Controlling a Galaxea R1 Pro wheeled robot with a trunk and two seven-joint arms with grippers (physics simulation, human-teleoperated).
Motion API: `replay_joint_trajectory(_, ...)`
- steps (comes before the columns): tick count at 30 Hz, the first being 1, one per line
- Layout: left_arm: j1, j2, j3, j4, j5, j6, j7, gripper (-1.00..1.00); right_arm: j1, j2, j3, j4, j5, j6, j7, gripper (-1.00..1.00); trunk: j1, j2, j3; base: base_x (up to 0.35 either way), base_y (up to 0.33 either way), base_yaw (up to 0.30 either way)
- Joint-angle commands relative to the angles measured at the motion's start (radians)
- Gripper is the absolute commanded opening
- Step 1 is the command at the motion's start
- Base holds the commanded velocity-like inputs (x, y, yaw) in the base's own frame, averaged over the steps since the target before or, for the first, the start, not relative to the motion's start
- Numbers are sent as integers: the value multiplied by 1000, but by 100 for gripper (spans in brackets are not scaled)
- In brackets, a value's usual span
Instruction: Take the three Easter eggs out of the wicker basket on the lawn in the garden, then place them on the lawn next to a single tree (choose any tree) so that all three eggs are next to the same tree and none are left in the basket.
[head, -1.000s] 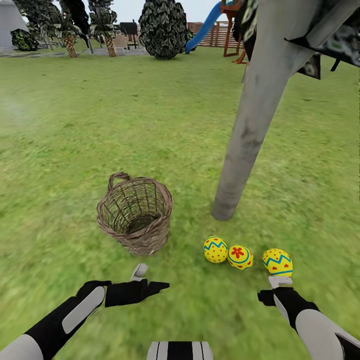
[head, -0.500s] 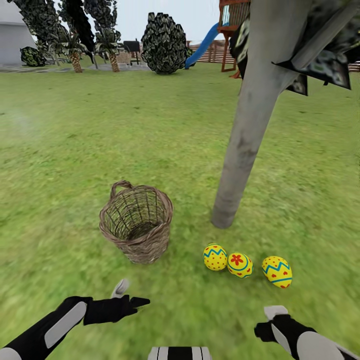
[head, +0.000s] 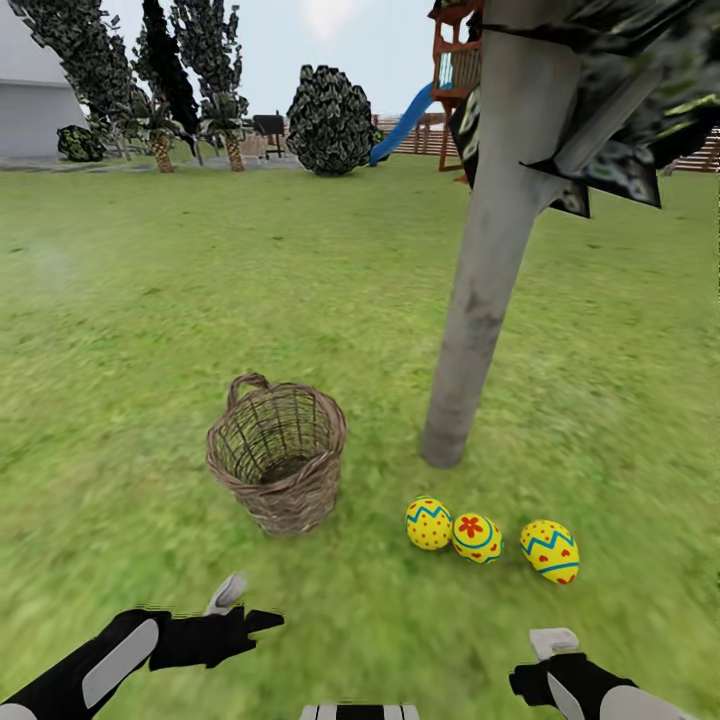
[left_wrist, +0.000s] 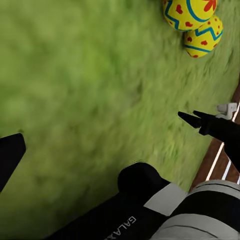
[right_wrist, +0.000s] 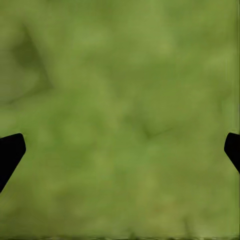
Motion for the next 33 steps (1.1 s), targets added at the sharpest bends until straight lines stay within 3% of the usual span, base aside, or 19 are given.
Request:
replay_joint_trajectory(1,-1,0,-4,10,6,2,-1,100,0,0,-8,-2,10,4,3,100,-1,0,3,-301,0,0)
replay_joint_trajectory(9,-1,-7,-4,86,4,2,-1,100,15,1,-8,2,10,-64,3,100,-5,2,34,-91,0,0)
replay_joint_trajectory(23,-1,-8,-5,97,5,1,9,100,33,1,-8,10,11,-106,3,100,-11,5,88,-1,0,0)
replay_joint_trajectory(26,-1,-9,-4,94,4,1,63,100,36,1,-8,9,11,-106,3,100,-12,6,100,0,0,0)
replay_joint_trajectory(28,-1,-10,-3,86,5,1,142,100,37,0,-8,9,11,-106,3,100,-13,6,108,0,0,0)
replay_joint_trajectory(33,-1,-10,-3,83,5,1,187,100,37,0,-8,9,10,-106,3,100,-16,7,127,0,0,0)
